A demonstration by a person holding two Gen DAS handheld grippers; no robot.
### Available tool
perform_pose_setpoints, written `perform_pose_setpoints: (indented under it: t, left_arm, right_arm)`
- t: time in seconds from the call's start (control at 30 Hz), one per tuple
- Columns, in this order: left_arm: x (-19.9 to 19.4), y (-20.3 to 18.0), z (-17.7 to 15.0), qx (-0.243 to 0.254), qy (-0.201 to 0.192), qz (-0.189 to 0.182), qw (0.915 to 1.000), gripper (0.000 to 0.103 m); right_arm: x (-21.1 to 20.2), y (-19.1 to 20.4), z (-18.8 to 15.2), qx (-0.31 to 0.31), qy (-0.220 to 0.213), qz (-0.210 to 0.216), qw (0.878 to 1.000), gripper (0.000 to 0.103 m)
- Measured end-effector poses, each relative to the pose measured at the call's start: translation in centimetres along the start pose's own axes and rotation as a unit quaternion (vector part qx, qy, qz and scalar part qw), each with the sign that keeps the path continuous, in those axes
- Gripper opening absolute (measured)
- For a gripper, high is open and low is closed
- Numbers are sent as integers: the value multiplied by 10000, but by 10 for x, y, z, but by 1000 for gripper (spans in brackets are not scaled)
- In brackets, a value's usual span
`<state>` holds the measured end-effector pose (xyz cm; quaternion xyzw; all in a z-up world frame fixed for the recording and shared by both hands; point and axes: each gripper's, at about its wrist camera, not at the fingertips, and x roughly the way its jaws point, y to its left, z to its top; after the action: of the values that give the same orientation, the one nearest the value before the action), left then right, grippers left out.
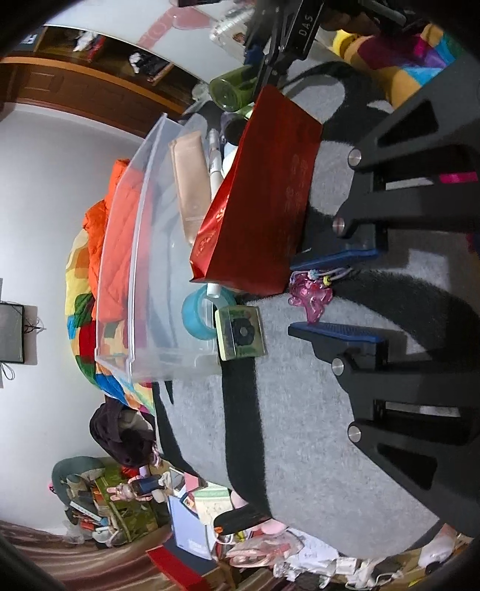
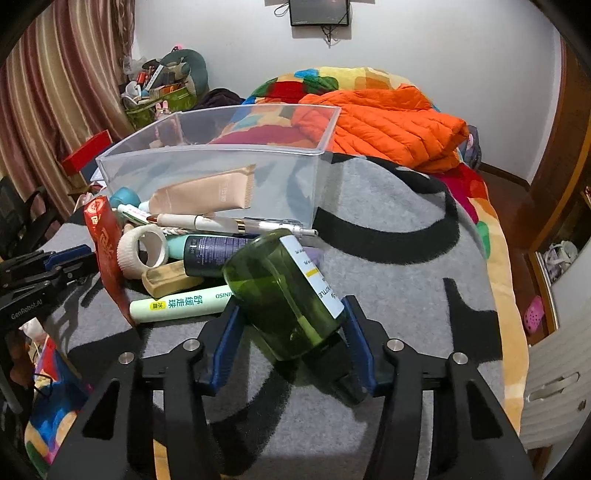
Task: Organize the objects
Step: 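Grasp the green bottle with the right gripper while the left grasps the pink keychain, drop both into box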
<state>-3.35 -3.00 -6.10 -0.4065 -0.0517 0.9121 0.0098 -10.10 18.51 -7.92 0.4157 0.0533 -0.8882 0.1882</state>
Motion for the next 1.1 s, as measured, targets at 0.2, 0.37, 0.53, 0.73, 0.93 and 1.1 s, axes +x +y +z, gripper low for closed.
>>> perform_pose_setpoints:
  t: [0.2, 0.37, 0.53, 0.73, 0.93, 1.1]
  left_arm:
    - [-17, 5, -1, -20, -184, 49, 9998, 28]
    - [-38, 10, 12, -63, -485, 12, 9988, 28]
    - [-55, 13, 36, 10, -889, 26, 9960, 28]
    - [-54, 18, 69, 20, -1034, -4, 9946, 28]
    - [-38, 27, 103, -42, -995, -124, 9950, 28]
    - [-11, 30, 124, -39, -708, -183, 9973, 28]
  right_arm:
    - [-15, -8, 6, 193, -152, 79, 9997, 43]
    - [-30, -13, 24, 302, -386, 228, 9985, 43]
    - [-42, -16, 50, 317, -709, 249, 9967, 43]
    - [-50, -11, 90, 255, -1055, 307, 9936, 43]
    - [-36, 6, 128, -72, -1160, 207, 9930, 43]
    - [-2, 16, 148, -281, -895, 46, 9956, 43]
